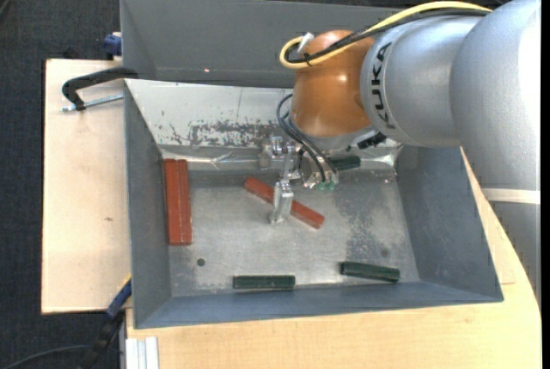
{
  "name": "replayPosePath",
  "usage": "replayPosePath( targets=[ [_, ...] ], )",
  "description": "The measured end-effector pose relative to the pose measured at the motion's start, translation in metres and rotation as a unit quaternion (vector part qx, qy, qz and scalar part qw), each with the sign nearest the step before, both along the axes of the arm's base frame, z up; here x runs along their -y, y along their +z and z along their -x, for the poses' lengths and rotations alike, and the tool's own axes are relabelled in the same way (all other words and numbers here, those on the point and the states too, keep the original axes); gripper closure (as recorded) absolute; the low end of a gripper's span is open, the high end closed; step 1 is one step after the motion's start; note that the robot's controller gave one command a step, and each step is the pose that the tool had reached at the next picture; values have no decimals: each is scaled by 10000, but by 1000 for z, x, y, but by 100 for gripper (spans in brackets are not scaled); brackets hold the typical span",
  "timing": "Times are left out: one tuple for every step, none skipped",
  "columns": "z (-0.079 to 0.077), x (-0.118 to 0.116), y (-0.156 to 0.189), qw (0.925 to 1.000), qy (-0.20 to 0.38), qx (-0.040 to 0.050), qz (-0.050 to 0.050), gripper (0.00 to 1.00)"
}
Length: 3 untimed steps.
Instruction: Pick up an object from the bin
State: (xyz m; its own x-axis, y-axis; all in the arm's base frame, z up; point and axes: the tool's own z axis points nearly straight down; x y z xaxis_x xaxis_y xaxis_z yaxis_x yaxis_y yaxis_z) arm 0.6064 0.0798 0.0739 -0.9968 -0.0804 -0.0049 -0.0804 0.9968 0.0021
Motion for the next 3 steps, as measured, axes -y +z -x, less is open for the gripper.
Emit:
replayPosePath(
  targets=[
    [-1, -1, 1, 10000, -4, 2, 0, 0],
    [-1, -1, 1, 10000, -7, -1, 0, 100],
    [-3, -2, 38, 10000, -14, 17, -3, 100]
  ],
)
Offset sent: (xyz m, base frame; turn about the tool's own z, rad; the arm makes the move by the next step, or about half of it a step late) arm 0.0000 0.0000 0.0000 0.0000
